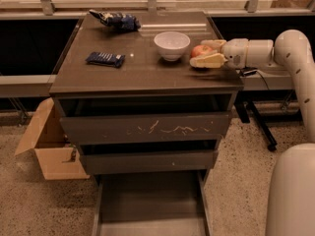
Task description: Pick apple from bottom drawer and place on counter
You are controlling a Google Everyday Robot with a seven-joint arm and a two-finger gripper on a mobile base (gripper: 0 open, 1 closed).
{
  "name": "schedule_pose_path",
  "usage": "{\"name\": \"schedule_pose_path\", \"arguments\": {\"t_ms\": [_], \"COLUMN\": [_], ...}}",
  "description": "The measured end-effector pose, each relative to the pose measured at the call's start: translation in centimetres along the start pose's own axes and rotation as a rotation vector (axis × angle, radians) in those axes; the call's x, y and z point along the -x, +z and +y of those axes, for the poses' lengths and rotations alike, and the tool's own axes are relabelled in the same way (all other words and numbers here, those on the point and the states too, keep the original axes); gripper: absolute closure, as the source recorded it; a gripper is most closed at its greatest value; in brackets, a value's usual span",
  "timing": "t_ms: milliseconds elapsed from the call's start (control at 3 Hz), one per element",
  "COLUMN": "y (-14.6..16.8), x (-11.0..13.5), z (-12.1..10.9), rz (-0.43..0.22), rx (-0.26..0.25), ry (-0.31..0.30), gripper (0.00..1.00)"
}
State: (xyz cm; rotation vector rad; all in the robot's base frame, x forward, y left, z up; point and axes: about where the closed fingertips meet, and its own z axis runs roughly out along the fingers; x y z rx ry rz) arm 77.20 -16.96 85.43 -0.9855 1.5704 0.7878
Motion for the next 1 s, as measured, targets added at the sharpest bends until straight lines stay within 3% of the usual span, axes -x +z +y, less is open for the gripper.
{"name": "schedule_pose_path", "arguments": {"t_ms": [333, 667, 1000], "y": [-0.4, -2.4, -7.0], "x": [0.2, 0.8, 2.9], "z": [-0.2, -0.1, 1.3], "rz": [-0.006, -0.025, -0.068], "rx": [-0.013, -0.071, -0.193], "ry": [-0.007, -0.023, -0.080], "gripper": [0.00, 0.00, 0.00]}}
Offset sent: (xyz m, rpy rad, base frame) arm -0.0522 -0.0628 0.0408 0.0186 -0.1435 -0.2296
